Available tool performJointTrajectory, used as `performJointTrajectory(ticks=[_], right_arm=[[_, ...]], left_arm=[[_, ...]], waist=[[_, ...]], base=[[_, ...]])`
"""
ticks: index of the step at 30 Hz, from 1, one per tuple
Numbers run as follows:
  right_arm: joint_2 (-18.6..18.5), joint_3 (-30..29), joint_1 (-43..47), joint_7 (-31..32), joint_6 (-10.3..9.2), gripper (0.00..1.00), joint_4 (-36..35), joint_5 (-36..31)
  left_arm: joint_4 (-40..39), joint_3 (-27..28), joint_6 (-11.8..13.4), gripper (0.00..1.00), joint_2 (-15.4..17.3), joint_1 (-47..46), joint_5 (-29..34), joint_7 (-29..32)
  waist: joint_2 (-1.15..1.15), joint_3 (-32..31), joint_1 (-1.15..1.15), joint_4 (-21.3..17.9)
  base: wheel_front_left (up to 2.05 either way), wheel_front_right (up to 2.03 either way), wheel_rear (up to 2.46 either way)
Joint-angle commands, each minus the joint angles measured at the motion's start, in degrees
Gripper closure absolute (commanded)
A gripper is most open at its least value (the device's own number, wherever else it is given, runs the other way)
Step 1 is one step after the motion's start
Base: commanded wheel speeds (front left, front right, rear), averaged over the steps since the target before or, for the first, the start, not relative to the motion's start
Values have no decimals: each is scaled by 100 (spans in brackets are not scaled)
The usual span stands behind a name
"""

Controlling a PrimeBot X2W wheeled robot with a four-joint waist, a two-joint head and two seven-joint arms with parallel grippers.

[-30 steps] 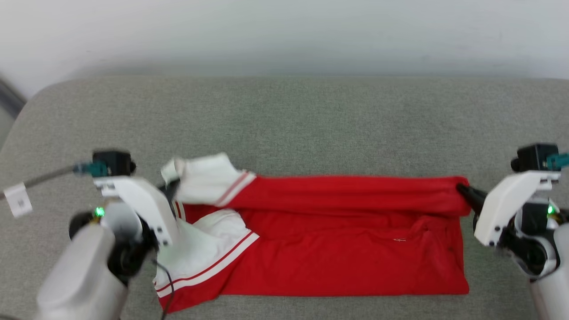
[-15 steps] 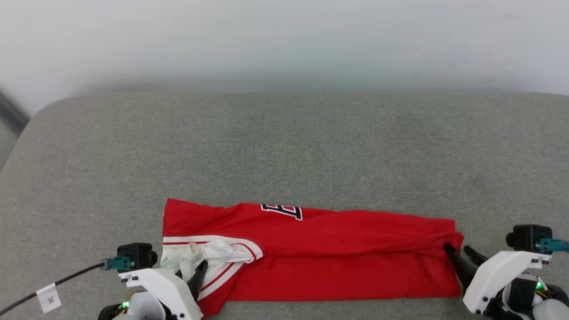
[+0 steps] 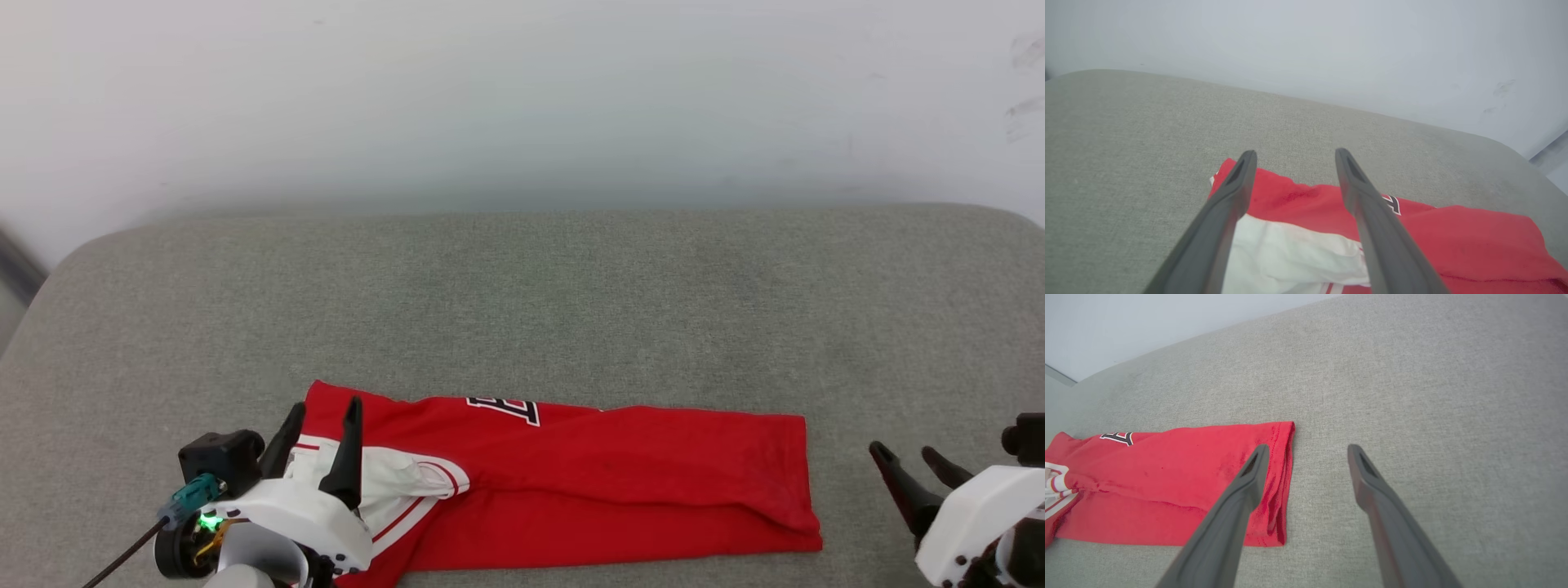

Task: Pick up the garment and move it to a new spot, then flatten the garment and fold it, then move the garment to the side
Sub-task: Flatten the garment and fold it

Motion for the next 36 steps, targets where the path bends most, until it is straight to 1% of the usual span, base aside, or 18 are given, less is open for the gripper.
performJointTrajectory(ticks=[1, 4, 7, 8, 10, 13, 18, 22, 26, 27, 28, 29, 30, 36], right_arm=[[-47, -187, 28, 388, 0, 0, -141, -38], [-95, -388, -98, 1039, -1, 0, -250, -16], [-120, -531, -174, 1765, 0, 0, -275, 23], [-120, -531, -174, 1765, 0, 0, -275, 23], [-114, -588, -223, 2205, -1, 0, -269, 34], [-41, -635, -333, 2679, -1, 0, -242, 20], [179, -637, -596, 3137, 0, 0, -13, -10], [389, -558, -705, 3427, -1, 0, 390, 21], [478, -475, -697, 3513, 0, 0, 628, 118], [511, -458, -711, 3555, 0, 9, 699, 173], [513, -428, -711, 3563, 0, 56, 732, 202], [502, -401, -726, 3525, 0, 99, 736, 237], [474, -395, -743, 3531, 0, 100, 749, 268], [205, -322, -923, 3314, 0, 100, 544, 489]], left_arm=[[-193, 2, 99, 0, -2, -43, 180, -220], [-467, -6, 251, 0, 17, -102, 467, -463], [-786, -24, 393, 0, 9, -159, 777, -616], [-786, -24, 393, 0, 9, -159, 777, -616], [-991, -38, 465, 0, -7, -208, 972, -674], [-1252, -52, 546, 0, -36, -261, 1194, -722], [-1539, -91, 565, 0, -109, -337, 1344, -739], [-1633, -110, 528, 0, -74, -396, 1429, -747], [-1652, -126, 533, 0, -78, -425, 1462, -751], [-1643, -120, 528, 0, -80, -425, 1450, -752], [-1630, -113, 523, 0, -83, -423, 1439, -753], [-1619, -114, 524, 0, -79, -422, 1443, -754], [-1625, -120, 539, 0, -83, -417, 1456, -755], [-1539, -175, 532, 0, 10, -347, 1522, -714]], waist=[[0, -31, 1, 11], [0, -18, 1, 83], [0, 68, 1, 235], [0, 68, 1, 235], [0, 176, 1, 360], [0, 365, 1, 558], [0, 652, 1, 820], [0, 844, 1, 982], [0, 886, 1, 1018], [0, 891, 1, 1023], [0, 892, 1, 1025], [0, 887, 1, 1025], [0, 884, 1, 1019], [0, 721, 1, 929]], base=[[0, 0, 0], [0, 0, 0], [0, 0, 0], [0, 0, 0], [0, 0, 0], [0, 0, 0], [0, 0, 0], [0, 0, 0], [0, 0, 0], [0, 0, 0], [0, 0, 0], [0, 0, 0], [0, 0, 0], [0, 0, 0]])
